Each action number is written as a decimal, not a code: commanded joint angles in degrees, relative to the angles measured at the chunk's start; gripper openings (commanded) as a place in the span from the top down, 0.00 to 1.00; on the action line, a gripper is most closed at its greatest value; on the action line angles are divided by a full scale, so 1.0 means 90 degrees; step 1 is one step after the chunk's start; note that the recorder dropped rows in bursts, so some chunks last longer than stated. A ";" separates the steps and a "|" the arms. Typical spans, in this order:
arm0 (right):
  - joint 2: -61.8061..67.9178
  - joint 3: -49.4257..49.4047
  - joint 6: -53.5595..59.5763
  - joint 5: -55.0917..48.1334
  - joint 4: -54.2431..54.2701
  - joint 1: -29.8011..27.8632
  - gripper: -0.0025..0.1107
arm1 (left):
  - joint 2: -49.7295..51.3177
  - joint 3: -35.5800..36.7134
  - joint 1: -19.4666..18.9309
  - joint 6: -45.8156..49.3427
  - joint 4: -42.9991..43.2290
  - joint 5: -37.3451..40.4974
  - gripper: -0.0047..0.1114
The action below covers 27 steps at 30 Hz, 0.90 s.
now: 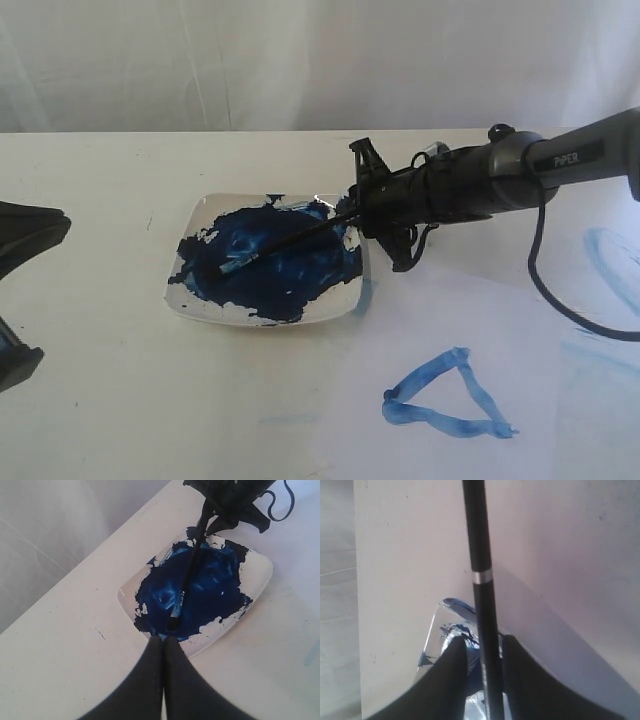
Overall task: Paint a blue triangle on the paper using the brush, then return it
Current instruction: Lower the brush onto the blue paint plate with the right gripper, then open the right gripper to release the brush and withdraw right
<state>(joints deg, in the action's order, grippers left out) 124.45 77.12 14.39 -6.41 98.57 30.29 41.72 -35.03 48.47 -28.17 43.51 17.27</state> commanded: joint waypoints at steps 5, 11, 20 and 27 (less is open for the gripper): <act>-0.0304 -0.0045 0.0443 -0.0010 -0.0151 -0.0002 0.73 | -0.0044 0.0046 0.0041 -0.0028 0.0072 0.0023 0.96; -0.0714 -0.0071 0.0727 -0.0713 -0.0675 -0.0002 0.73 | -0.0130 0.0046 0.0041 -0.0018 0.0072 0.0035 0.96; -0.2206 -0.1107 0.0714 -0.0213 -0.1971 -0.0013 0.76 | -0.0549 0.0199 0.0041 -0.0018 0.0480 0.0258 0.96; -0.3678 -0.2524 0.0815 -0.0133 -0.3653 -0.0013 0.81 | -0.0643 0.0710 0.0041 -0.0445 0.0260 -0.0696 0.96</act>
<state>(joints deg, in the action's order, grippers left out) 96.26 58.47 20.33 -7.13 72.54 30.29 36.47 -30.02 48.47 -29.14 47.03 14.82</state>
